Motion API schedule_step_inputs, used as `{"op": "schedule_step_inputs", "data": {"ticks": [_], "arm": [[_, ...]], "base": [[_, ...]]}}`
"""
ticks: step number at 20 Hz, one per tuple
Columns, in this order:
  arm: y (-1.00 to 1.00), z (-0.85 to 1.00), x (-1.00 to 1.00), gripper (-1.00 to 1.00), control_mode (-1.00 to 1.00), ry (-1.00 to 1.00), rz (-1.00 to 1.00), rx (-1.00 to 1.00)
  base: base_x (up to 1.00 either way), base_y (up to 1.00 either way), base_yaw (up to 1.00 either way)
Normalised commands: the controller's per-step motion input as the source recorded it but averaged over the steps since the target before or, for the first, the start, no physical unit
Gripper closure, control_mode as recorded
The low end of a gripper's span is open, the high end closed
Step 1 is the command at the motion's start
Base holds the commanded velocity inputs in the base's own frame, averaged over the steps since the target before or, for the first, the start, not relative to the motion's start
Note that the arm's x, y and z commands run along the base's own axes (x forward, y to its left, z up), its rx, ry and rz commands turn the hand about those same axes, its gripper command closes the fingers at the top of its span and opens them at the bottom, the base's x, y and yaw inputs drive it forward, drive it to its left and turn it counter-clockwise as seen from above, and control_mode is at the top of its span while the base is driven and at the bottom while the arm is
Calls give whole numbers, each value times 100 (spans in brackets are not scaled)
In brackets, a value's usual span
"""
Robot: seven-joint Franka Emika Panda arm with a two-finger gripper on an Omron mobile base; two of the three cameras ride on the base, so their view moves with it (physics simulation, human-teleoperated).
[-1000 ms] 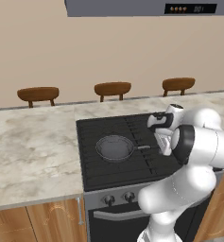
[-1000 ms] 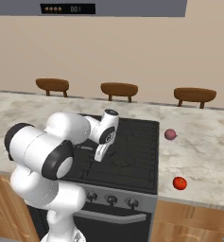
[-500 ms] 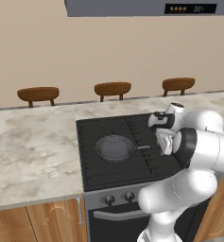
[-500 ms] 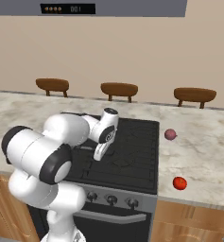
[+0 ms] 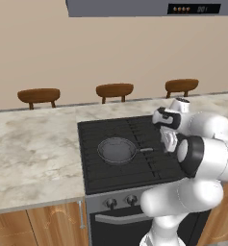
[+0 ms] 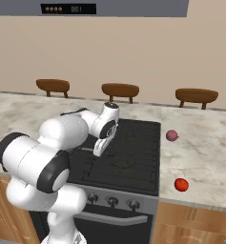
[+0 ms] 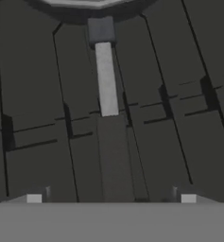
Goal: Place the pan on the front left burner on the stove. Then place the tomato and the onion in the pan and turn on the front left burner.
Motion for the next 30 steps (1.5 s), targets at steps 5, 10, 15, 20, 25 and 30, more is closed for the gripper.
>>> {"op": "schedule_step_inputs", "data": {"ticks": [5,10,15,20,25,30], "arm": [[-2,40,0,-100,-100,0,-8,0],[-13,21,0,-100,-100,0,-36,0],[-20,13,0,-100,-100,0,-46,0],[-36,7,14,-100,-100,0,-46,-4],[-52,10,30,-100,-100,0,-34,-1],[-57,4,20,-100,-100,0,-24,0]], "base": [[0,0,0],[0,0,0],[0,0,0],[0,0,0],[0,0,0],[0,0,0]]}}
